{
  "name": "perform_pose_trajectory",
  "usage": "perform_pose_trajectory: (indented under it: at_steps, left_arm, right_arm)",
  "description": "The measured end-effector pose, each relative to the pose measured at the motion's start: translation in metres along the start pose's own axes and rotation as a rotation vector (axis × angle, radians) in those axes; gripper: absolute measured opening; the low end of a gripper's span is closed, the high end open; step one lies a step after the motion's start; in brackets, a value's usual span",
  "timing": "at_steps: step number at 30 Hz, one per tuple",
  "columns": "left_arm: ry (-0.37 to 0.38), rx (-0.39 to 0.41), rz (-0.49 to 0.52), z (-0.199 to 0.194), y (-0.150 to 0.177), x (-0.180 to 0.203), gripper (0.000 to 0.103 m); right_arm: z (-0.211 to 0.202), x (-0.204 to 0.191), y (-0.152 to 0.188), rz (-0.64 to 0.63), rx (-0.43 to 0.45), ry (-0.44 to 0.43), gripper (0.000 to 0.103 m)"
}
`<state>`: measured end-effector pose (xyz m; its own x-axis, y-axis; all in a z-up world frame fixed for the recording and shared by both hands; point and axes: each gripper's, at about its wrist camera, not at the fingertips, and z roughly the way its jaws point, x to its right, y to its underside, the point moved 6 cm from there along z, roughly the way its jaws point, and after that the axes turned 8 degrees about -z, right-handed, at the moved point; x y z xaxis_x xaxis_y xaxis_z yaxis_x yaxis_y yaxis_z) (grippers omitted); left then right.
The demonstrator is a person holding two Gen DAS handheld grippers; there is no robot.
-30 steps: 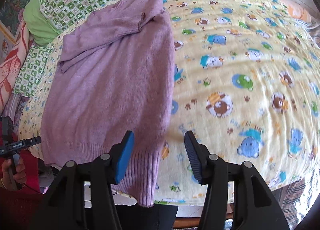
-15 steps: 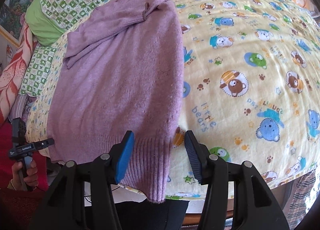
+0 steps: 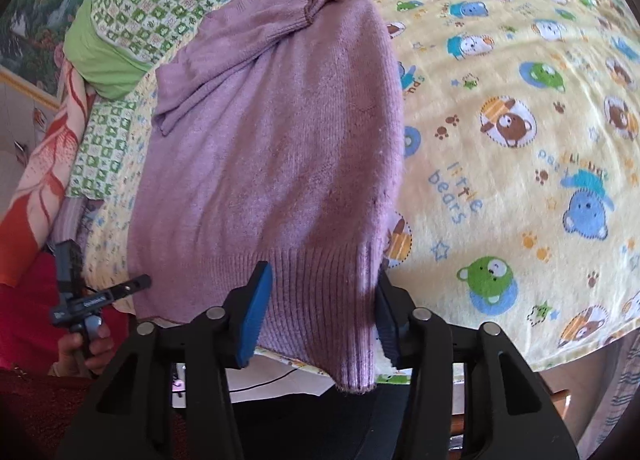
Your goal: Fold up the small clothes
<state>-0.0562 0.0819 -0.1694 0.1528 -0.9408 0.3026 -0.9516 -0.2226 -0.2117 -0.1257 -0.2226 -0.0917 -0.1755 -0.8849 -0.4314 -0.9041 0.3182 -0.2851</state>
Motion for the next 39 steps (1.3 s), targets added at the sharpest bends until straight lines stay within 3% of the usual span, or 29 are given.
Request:
perform_pose_trajectory:
  at_steps: [2, 4, 11, 13, 16, 22, 26, 31, 39]
  left_arm:
    - [-0.005, 0.007, 0.012, -0.001, -0.001, -0.002, 0.036]
    - [0.020, 0.004, 0.022, -0.003, -0.001, -0.003, 0.013]
    - [0.046, 0.023, 0.050, -0.008, 0.003, -0.001, 0.009]
    - [0.082, 0.040, 0.048, -0.015, -0.001, 0.005, 0.009]
    - [0.150, 0.060, 0.020, -0.028, -0.007, 0.007, 0.010]
    - [0.212, 0.118, 0.005, -0.058, -0.032, 0.023, 0.010]
    - [0.240, 0.193, 0.023, -0.082, -0.072, 0.046, 0.010]
    - [0.270, 0.294, 0.039, -0.110, -0.145, 0.072, 0.010]
    - [0.216, 0.365, 0.025, -0.104, -0.265, 0.087, 0.010]
  right_arm:
    - [0.001, 0.005, 0.001, 0.024, 0.003, 0.001, 0.023]
    - [0.003, 0.009, 0.001, 0.044, -0.008, -0.017, 0.008]
    - [-0.017, 0.029, 0.005, 0.064, 0.026, 0.002, 0.006]
    - [-0.016, 0.023, 0.004, 0.063, 0.029, -0.007, 0.006]
    - [-0.020, 0.011, -0.004, 0.044, 0.053, -0.039, 0.006]
    - [-0.043, 0.001, -0.038, 0.069, 0.149, -0.133, 0.006]
    - [-0.062, -0.016, -0.077, 0.030, 0.230, -0.169, 0.006]
    - [-0.076, -0.027, -0.146, 0.004, 0.329, -0.207, 0.006]
    - [-0.045, -0.022, -0.261, 0.005, 0.392, -0.205, 0.006]
